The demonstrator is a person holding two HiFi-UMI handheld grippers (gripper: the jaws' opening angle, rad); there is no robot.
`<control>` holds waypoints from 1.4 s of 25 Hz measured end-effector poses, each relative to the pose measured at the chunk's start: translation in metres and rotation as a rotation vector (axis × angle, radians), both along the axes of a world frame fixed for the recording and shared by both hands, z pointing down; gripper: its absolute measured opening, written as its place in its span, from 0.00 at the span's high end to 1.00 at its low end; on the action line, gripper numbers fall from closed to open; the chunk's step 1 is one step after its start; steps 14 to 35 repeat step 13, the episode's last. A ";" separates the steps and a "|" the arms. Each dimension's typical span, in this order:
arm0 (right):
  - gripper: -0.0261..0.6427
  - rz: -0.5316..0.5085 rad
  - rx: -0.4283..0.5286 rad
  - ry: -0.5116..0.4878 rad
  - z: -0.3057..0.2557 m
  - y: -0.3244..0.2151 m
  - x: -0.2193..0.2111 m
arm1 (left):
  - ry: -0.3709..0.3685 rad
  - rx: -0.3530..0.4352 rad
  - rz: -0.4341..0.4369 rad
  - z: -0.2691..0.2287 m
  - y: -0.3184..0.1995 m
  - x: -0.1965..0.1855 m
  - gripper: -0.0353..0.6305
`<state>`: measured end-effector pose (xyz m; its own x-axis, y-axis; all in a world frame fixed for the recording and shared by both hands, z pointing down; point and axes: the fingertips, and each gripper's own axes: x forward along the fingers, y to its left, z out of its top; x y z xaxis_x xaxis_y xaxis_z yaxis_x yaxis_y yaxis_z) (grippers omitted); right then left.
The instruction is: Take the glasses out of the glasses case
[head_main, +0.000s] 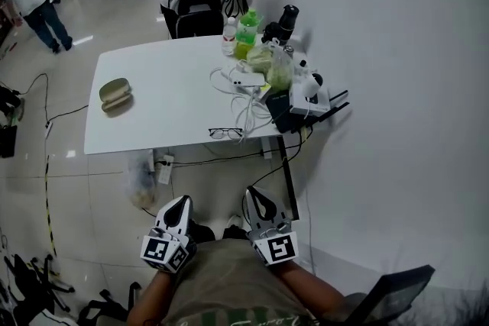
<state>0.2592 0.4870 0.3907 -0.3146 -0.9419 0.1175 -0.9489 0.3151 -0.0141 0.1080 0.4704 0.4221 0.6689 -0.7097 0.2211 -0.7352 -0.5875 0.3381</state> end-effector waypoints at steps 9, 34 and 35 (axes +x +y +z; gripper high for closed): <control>0.94 -0.024 0.037 -0.069 -0.003 0.006 0.012 | -0.010 0.036 0.029 -0.005 0.004 0.019 0.94; 0.94 -0.050 0.017 -0.047 0.001 0.005 0.017 | -0.031 0.053 -0.008 -0.006 0.006 0.018 0.94; 0.94 -0.050 0.017 -0.047 0.001 0.005 0.017 | -0.031 0.053 -0.008 -0.006 0.006 0.018 0.94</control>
